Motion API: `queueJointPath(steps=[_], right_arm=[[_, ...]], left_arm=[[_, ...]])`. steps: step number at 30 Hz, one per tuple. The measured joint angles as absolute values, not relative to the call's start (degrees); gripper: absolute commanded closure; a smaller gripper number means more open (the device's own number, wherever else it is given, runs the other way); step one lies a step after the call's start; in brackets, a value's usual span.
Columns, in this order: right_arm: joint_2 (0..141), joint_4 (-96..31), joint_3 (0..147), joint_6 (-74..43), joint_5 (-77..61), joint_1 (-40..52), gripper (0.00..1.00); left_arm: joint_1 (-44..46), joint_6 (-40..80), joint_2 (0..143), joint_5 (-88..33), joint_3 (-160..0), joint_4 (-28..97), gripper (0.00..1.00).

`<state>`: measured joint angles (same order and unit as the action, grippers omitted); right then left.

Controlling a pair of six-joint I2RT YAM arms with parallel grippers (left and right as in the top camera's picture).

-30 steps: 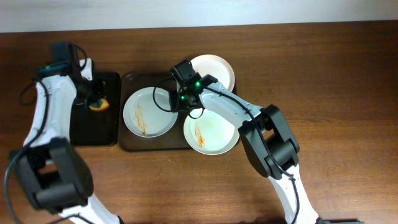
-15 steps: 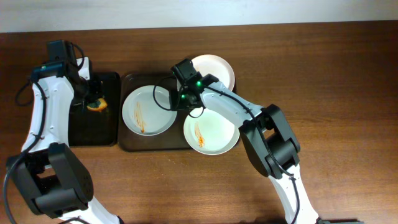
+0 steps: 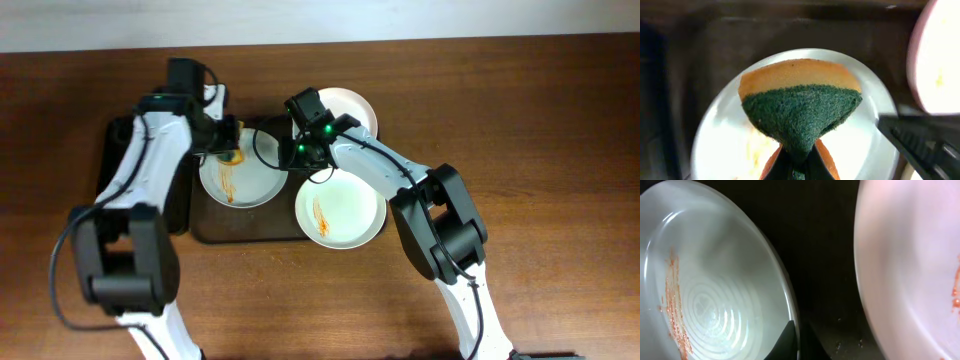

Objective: Clean dirty plates on tray and stack at the side
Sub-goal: 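Scrub the light blue plate with the sponge in left gripper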

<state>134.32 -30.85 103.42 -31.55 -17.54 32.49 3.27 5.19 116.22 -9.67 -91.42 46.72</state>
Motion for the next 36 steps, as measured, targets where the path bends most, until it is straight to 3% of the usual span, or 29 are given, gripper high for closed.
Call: queueJointPath(steps=[8, 17, 23, 36], right_arm=[[135.0, -30.8, 103.4, -31.5, -18.0, 32.5, 0.96], [135.0, -31.0, 103.4, -31.3, -19.0, 32.7, 0.96], [135.0, -30.9, 103.4, -31.5, -18.8, 32.7, 0.96], [135.2, -30.8, 103.4, -31.5, -20.5, 33.5, 0.96]], left_arm=[[3.9, 11.4, 123.0, -4.7, -90.8, 46.8, 0.99], [3.9, 11.4, 123.0, -4.5, -91.4, 63.7, 0.99], [4.5, 7.3, 123.0, -12.0, -91.0, 56.5, 0.99], [9.6, 27.2, 121.2, 8.0, -86.7, 56.7, 0.99]])
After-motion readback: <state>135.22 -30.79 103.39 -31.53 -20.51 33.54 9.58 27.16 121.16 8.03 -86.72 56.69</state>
